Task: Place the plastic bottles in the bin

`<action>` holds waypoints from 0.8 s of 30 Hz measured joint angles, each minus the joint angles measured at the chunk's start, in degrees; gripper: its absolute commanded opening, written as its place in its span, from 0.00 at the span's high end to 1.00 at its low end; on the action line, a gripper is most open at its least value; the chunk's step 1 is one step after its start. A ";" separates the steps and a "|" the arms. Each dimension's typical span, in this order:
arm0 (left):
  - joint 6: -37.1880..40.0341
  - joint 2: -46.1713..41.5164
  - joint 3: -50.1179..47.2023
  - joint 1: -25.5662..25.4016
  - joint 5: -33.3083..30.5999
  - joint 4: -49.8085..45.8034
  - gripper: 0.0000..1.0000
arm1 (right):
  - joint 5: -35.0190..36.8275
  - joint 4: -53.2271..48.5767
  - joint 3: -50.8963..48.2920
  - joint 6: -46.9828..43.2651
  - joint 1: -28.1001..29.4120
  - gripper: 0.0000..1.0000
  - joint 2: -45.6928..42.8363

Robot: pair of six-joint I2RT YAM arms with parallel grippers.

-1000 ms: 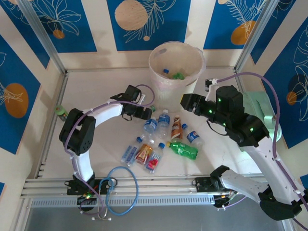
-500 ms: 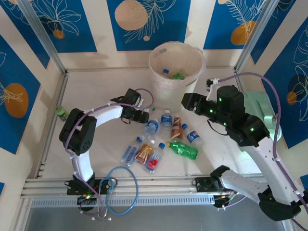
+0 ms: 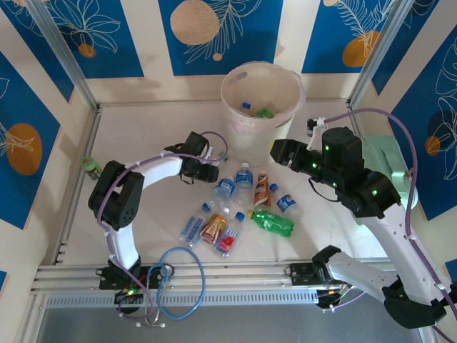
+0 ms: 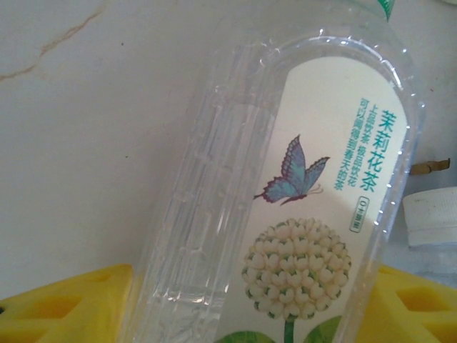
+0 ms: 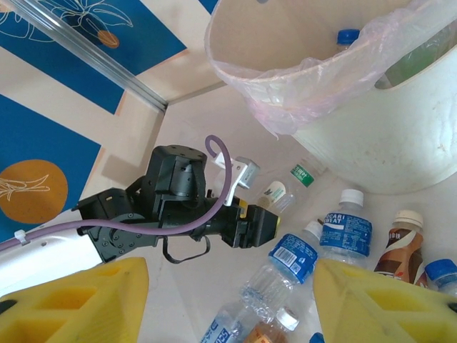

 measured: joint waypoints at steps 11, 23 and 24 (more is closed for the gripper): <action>0.11 -10.10 -4.83 -0.02 -0.20 -3.19 0.42 | -0.85 0.02 0.02 0.35 -0.22 0.37 0.24; 0.28 -35.17 -5.99 -0.20 2.82 -11.52 0.38 | -13.60 1.46 6.14 3.43 -2.73 0.29 10.78; 0.35 -37.16 -5.97 -0.28 3.78 -12.13 0.38 | -15.10 2.25 6.86 3.78 -2.78 0.29 12.74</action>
